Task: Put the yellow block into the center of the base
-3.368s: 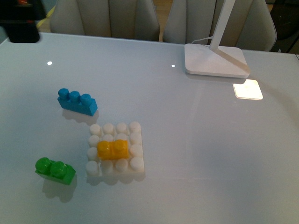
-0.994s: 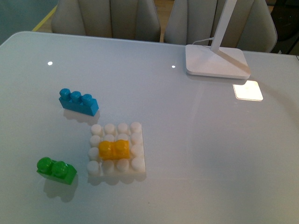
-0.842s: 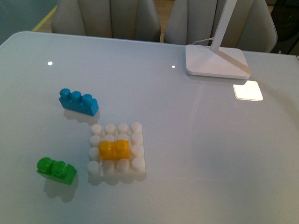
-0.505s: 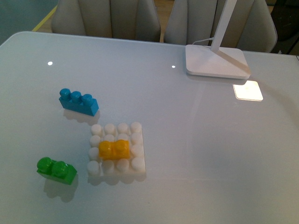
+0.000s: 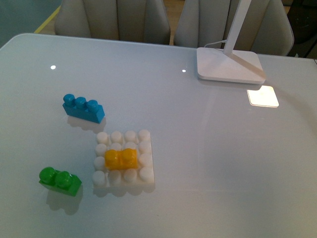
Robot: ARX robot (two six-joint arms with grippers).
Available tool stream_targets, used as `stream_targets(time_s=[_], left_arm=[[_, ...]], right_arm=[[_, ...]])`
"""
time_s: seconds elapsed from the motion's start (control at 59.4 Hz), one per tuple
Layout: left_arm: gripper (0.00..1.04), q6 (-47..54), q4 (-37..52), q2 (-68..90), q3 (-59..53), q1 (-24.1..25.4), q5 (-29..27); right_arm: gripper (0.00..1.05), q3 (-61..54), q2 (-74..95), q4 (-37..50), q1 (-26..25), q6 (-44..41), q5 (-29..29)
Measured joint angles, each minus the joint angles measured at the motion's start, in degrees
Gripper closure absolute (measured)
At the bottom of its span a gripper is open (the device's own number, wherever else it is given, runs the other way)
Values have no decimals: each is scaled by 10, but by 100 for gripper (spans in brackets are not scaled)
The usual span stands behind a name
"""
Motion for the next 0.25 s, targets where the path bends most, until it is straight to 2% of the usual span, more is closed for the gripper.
stream_targets(time_s=[0.253], left_arm=[[7,0,0,0,0,0,0]], right_arm=[[9,0,0,0,0,0,0]])
